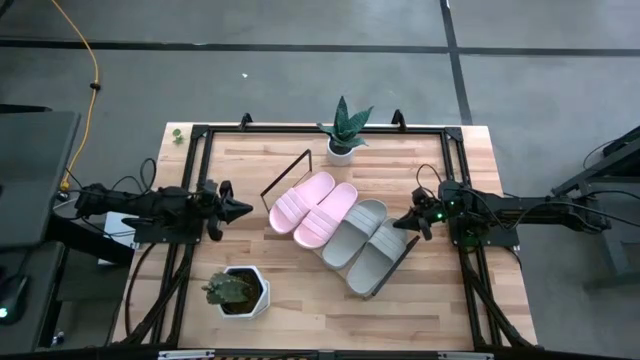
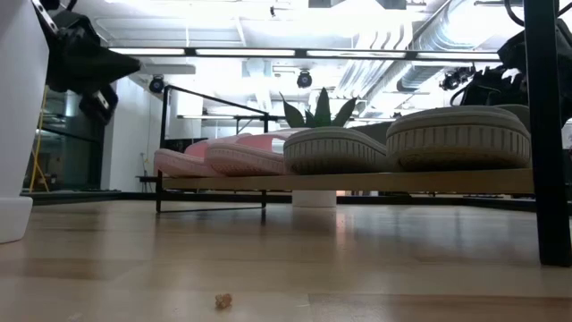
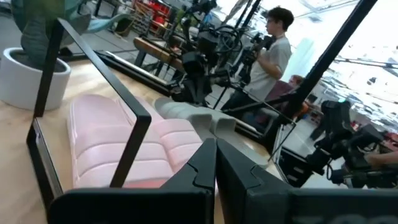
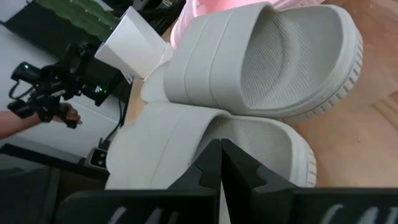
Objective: Pick and place slides into the shelf
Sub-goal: Return to Home Position
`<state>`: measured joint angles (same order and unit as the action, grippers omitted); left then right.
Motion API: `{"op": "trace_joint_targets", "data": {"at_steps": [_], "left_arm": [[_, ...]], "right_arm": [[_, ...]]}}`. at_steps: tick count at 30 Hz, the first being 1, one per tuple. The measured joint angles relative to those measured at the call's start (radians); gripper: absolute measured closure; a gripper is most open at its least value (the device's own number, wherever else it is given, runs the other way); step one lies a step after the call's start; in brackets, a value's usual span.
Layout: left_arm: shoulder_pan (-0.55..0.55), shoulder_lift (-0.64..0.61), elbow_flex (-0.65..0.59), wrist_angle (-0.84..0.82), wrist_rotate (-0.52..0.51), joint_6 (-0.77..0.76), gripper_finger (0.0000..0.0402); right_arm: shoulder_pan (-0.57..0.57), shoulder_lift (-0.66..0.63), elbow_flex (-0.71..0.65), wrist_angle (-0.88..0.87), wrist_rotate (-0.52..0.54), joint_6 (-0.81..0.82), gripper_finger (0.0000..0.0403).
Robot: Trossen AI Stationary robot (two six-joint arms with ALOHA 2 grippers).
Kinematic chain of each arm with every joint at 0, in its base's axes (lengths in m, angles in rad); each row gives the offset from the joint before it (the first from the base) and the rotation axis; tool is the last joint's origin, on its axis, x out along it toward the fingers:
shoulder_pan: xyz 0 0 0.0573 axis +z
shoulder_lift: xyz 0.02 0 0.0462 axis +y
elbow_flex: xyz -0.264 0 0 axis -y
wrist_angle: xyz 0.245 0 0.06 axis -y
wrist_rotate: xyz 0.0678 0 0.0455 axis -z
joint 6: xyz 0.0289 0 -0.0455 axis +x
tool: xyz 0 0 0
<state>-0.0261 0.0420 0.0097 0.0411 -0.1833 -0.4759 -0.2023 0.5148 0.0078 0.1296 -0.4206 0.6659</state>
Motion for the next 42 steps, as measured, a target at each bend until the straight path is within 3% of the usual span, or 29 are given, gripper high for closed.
{"op": "trace_joint_targets", "data": {"at_steps": [9,19,27,42], "left_arm": [[0.0,0.049,0.0,0.004,-0.004,-0.018,0.0401],[0.0,0.049,0.0,0.006,-0.007,-0.018,0.0401],[0.0,0.049,0.0,0.006,-0.007,-0.019,0.0401],[0.0,0.049,0.0,0.005,-0.008,-0.019,0.0401]], "right_arm": [[0.0,0.0,0.0,0.014,0.003,-0.1,0.0403],[0.0,0.0,0.0,0.129,0.118,-0.255,0.0403],[0.0,-0.009,0.0,0.225,0.123,-0.302,0.0403],[0.0,-0.261,0.0,0.132,0.209,-0.354,0.0403]]}}
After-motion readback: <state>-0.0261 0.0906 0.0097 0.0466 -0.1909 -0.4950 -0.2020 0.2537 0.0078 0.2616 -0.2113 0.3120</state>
